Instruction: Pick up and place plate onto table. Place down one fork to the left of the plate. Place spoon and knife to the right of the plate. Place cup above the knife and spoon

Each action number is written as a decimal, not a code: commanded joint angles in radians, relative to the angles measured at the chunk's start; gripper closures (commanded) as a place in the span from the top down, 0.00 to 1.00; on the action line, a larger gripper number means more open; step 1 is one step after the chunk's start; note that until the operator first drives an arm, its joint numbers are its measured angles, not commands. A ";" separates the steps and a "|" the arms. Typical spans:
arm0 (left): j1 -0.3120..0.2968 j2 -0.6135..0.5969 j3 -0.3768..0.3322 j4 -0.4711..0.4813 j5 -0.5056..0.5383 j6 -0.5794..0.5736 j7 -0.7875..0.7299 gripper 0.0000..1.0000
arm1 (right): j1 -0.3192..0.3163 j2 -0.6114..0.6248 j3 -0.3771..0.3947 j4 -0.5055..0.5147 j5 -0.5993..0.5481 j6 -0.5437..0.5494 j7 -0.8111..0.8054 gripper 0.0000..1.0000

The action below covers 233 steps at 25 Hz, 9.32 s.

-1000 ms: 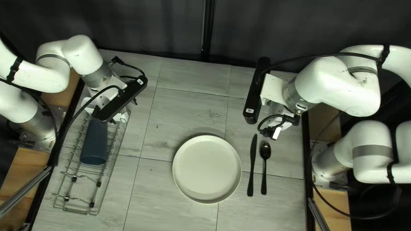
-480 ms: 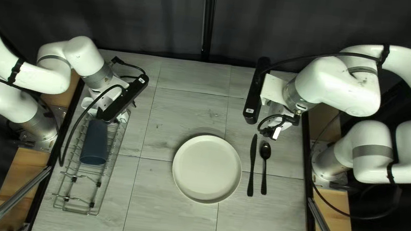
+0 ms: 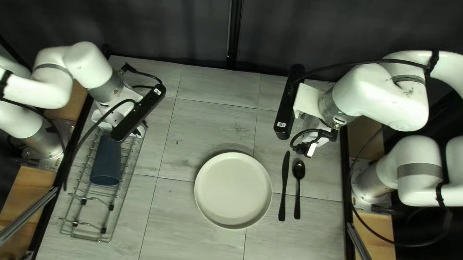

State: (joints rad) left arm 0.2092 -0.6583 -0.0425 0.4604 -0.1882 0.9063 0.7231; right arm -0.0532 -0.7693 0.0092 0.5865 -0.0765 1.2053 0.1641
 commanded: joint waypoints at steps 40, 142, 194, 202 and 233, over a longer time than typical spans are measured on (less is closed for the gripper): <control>0.146 0.315 -0.061 0.474 -0.313 0.255 -1.023 0.00 | 0.000 0.000 0.000 0.000 0.000 0.000 0.000 1.00; 0.312 0.677 -0.222 0.310 -0.336 -0.105 -1.737 1.00 | 0.000 0.000 0.000 0.000 0.000 0.000 0.000 1.00; 0.120 -0.042 -0.271 0.207 -0.086 0.359 -1.496 1.00 | 0.000 0.000 0.000 0.000 0.000 0.000 0.000 1.00; 0.160 -0.135 -0.446 0.232 -0.068 0.436 -1.846 1.00 | 0.000 0.000 0.000 0.000 0.000 0.000 0.000 1.00; 0.240 -0.022 -0.644 -0.204 -0.213 0.058 -2.161 1.00 | 0.000 0.000 0.000 0.000 0.000 0.000 0.000 1.00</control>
State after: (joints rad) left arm 0.4496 -0.6928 -0.6787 0.2783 -0.3844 0.9905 -1.4271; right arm -0.0532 -0.7693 0.0092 0.5865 -0.0765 1.2053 0.1641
